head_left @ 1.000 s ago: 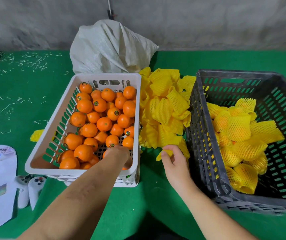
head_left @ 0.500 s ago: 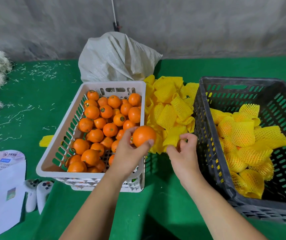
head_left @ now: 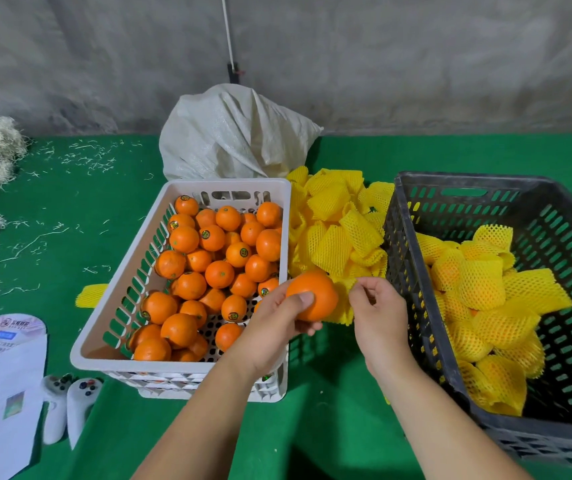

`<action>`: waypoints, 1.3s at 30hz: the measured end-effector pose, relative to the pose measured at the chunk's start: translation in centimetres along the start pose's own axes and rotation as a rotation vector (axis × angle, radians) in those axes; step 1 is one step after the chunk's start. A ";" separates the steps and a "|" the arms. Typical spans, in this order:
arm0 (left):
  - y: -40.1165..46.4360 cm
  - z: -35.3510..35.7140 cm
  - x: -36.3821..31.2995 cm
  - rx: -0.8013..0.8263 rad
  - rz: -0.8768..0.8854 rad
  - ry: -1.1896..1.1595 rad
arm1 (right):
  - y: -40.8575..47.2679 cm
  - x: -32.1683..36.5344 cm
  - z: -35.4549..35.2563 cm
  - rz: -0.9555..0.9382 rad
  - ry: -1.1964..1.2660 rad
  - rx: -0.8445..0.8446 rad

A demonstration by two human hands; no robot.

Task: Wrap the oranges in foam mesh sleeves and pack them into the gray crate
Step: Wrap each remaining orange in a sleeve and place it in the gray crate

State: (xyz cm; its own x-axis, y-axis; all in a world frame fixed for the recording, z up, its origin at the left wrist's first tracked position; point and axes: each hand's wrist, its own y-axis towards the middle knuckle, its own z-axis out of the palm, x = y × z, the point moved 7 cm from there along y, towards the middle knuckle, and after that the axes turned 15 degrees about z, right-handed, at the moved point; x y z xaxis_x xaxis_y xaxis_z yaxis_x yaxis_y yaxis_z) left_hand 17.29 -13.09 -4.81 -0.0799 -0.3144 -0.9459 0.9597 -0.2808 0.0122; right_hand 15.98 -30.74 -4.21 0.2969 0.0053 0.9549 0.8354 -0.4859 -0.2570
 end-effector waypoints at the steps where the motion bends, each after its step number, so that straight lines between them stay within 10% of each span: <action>1: -0.1 -0.1 0.2 0.033 -0.013 -0.011 | 0.0 0.2 0.0 -0.010 -0.007 -0.004; 7: -0.6 0.3 0.4 0.220 -0.067 0.092 | -0.9 -0.3 2.0 0.088 -0.016 0.175; 24: -1.2 -1.2 0.4 0.092 -0.157 -0.142 | -1.4 0.1 1.7 0.038 -0.012 0.198; 39: -1.6 -0.4 -1.1 -0.030 0.173 0.226 | -3.6 3.2 0.4 -0.306 -0.096 0.058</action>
State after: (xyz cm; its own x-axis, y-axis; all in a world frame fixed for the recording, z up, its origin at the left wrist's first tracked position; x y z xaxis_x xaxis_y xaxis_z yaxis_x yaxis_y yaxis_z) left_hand 15.89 -11.97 -3.94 0.1441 -0.1445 -0.9790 0.9617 -0.2128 0.1730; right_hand 14.11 -28.63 -0.24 0.0684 0.2273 0.9714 0.9166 -0.3989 0.0288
